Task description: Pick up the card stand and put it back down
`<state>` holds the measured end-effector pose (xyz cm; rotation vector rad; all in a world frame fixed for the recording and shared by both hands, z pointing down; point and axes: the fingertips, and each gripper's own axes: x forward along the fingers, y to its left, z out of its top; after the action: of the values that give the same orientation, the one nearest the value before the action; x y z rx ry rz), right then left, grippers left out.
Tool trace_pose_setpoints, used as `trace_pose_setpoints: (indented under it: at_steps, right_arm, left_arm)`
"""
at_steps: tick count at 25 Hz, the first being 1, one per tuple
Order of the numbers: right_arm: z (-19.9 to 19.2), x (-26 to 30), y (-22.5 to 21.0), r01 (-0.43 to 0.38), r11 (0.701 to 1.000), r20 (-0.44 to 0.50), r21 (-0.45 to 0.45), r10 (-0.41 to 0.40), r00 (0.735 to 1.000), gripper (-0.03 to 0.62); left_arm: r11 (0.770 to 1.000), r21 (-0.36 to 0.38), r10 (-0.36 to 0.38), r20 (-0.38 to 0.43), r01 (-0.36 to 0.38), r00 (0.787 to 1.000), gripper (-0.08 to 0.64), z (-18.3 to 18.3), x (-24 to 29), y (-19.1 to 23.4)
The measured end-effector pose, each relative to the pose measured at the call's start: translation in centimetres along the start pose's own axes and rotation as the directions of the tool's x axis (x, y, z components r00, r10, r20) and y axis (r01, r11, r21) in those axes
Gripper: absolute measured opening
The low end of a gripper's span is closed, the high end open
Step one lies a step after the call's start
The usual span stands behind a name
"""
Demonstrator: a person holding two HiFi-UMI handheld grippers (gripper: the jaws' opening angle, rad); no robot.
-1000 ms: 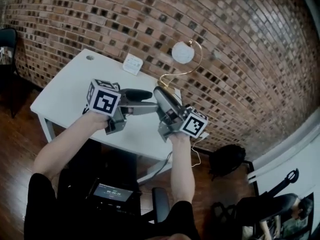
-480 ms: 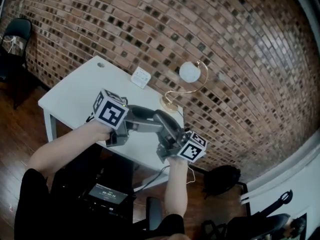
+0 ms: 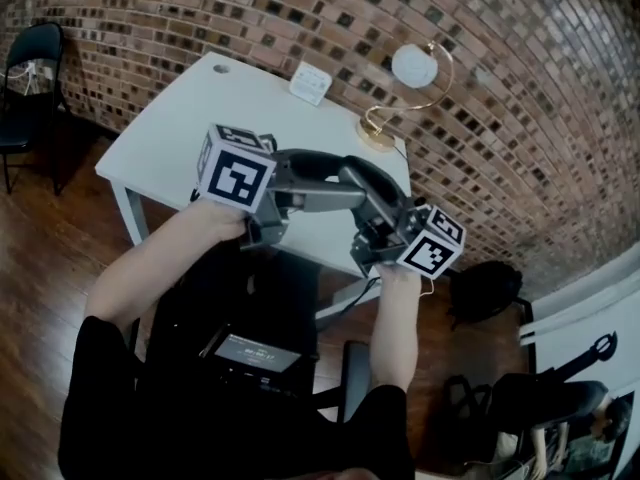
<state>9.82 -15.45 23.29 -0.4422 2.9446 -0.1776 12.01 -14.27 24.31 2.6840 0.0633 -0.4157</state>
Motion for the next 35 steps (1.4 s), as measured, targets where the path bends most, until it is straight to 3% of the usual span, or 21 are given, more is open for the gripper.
trace_pose_setpoints:
  at_steps: [5, 9, 15, 28, 35]
  right_arm:
    - [1.0, -0.8, 0.2, 0.024, 0.999, 0.004, -0.027, -0.024, 1.0, 0.095]
    - [0.8, -1.3, 0.2, 0.034, 0.999, 0.013, -0.027, -0.034, 0.999, 0.096]
    - [0.4, -2.0, 0.4, 0.039, 0.999, 0.028, -0.02, -0.038, 0.999, 0.095]
    - [-0.2, -3.5, 5.0, -0.044, 0.999, 0.095, -0.028, 0.047, 0.994, 0.096]
    - [0.0, -3.9, 7.3, -0.057, 0.992, 0.109, -0.113, 0.07, 0.992, 0.095]
  left_arm:
    - [0.999, -0.006, -0.034, 0.002, 0.034, 0.999, 0.301, 0.1, 1.1, -0.4]
    - [0.999, 0.051, -0.003, -0.02, 0.004, 1.0, 0.301, 0.3, 1.3, -0.3]
    - [1.0, 0.018, -0.021, -0.017, 0.021, 1.0, 0.301, -0.7, 1.7, -0.6]
    - [0.995, 0.063, -0.071, -0.031, 0.073, 0.997, 0.301, -2.9, 0.9, -4.9]
    - [0.993, 0.103, -0.064, -0.007, 0.064, 0.998, 0.301, -2.9, 0.2, -6.2]
